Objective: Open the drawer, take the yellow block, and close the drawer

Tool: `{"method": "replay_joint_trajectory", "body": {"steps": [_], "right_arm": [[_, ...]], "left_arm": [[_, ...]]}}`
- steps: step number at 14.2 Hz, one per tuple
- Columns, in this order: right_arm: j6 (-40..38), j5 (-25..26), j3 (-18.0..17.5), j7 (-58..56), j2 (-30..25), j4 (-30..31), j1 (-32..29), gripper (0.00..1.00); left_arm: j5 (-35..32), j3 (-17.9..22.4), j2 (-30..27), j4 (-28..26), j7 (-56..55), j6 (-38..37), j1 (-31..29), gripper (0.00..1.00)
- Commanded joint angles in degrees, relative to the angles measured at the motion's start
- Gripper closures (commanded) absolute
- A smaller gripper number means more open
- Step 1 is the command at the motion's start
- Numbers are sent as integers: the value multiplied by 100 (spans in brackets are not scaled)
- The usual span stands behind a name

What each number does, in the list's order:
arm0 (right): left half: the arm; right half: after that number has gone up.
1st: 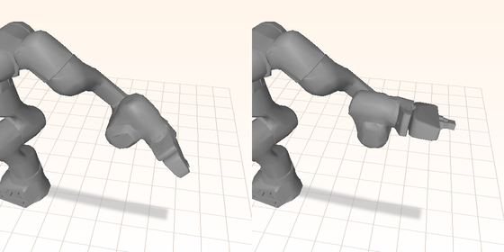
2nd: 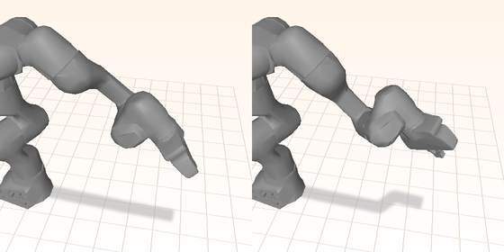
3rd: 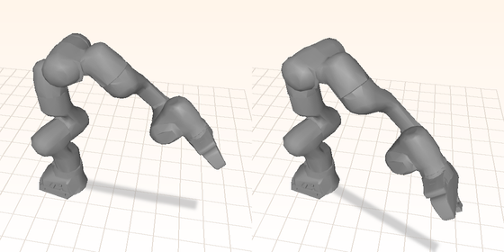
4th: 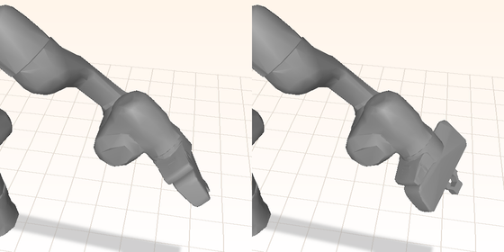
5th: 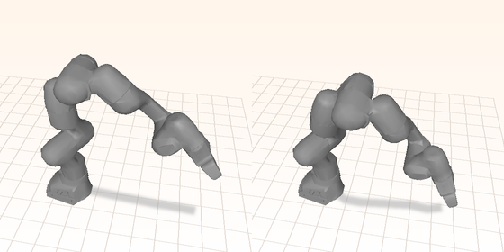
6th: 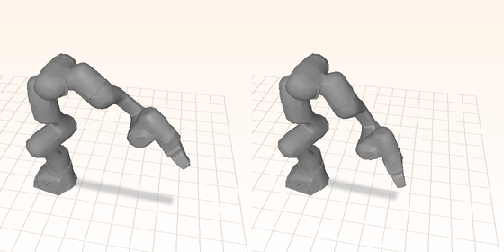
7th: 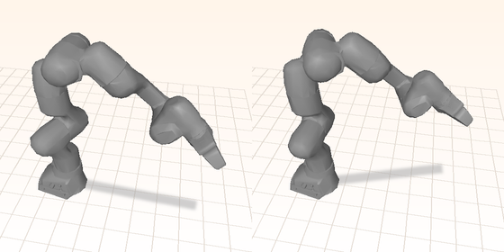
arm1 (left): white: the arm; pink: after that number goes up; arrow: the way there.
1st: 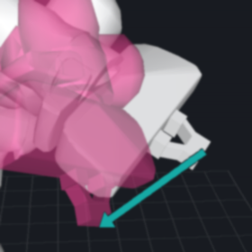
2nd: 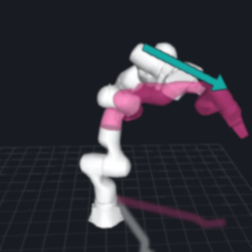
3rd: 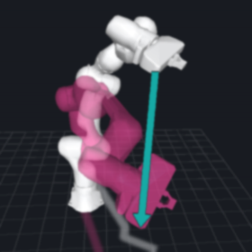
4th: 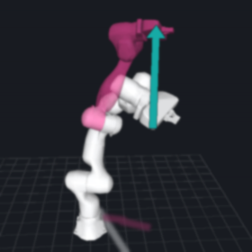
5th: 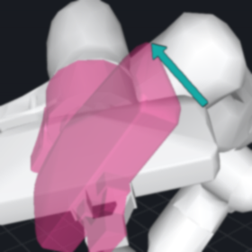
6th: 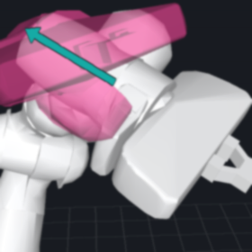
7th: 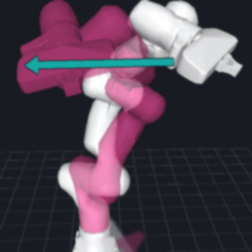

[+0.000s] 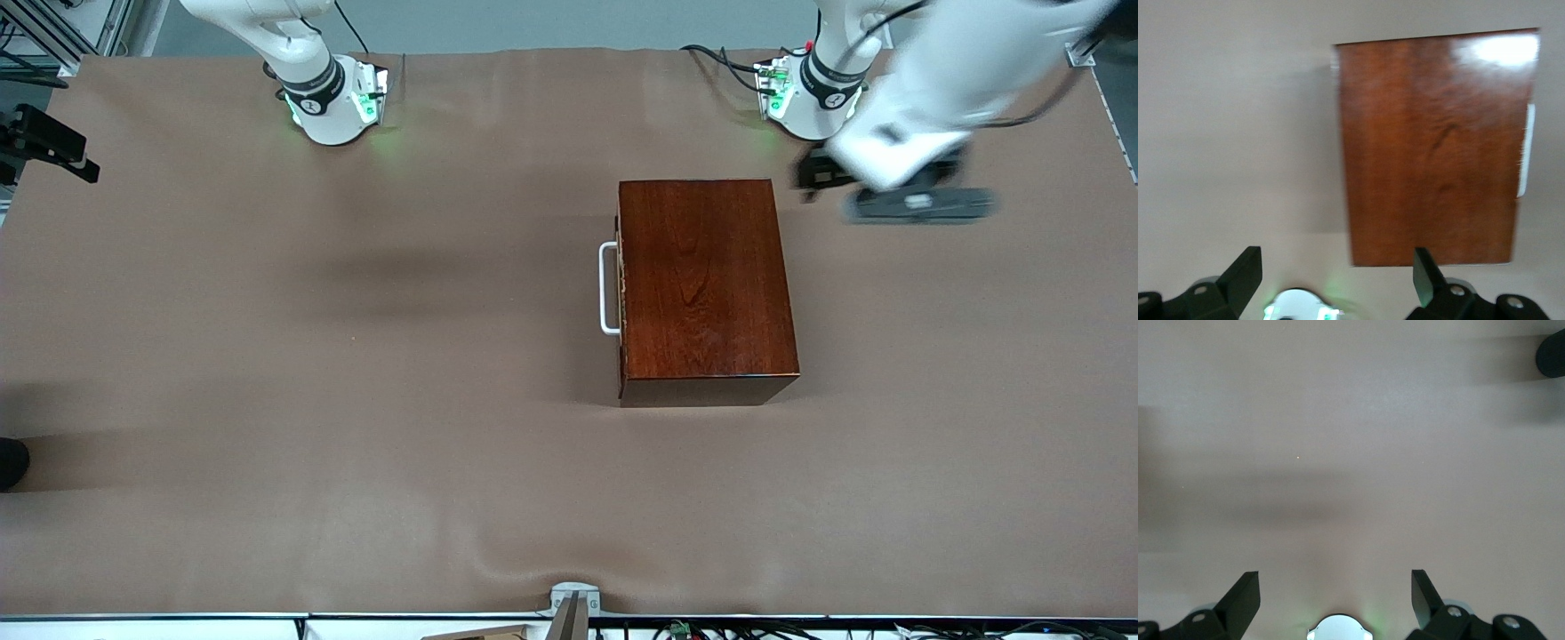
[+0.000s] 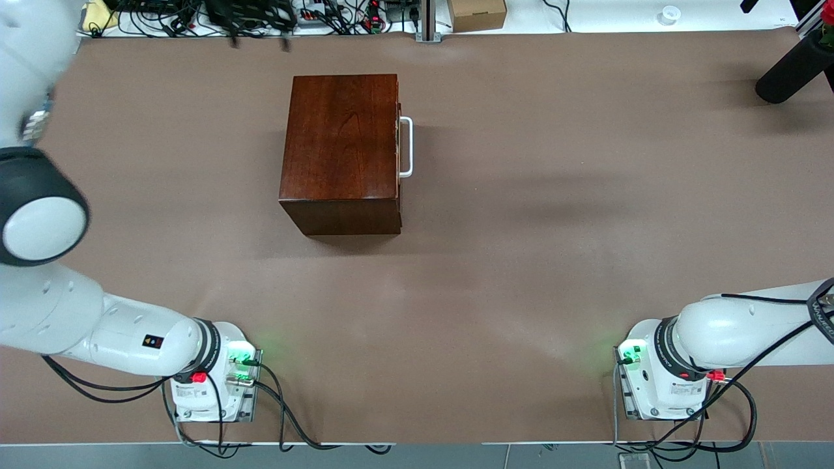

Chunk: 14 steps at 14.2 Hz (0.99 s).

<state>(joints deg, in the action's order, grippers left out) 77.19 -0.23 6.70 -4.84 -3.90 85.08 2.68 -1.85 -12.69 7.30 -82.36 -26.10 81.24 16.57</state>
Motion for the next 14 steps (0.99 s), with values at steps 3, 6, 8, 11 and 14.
{"method": "replay_joint_trajectory", "body": {"steps": [3, 6, 8, 11, 14], "right_arm": [[-72, -30, -64, -61, 21, -80, -118, 0], [-72, -39, -64, -61, 21, -80, -118, 0], [-72, -30, -64, -61, 21, -80, -127, 0], [-72, -30, -64, -61, 21, -80, -118, 0], [-72, -39, -64, -61, 21, -80, -127, 0]], "left_arm": [[-53, 65, 1431, 932, -1343, 812, 1101, 0], [-53, 74, 1967, 985, -1888, 1665, 1523, 0], [-61, 118, 2380, 1169, -2240, 1886, 1840, 0], [-53, 765, 2829, 1266, -2425, 2106, 2602, 0], [-44, 1890, 3154, 1284, -2637, 2159, 3675, 0]]}}
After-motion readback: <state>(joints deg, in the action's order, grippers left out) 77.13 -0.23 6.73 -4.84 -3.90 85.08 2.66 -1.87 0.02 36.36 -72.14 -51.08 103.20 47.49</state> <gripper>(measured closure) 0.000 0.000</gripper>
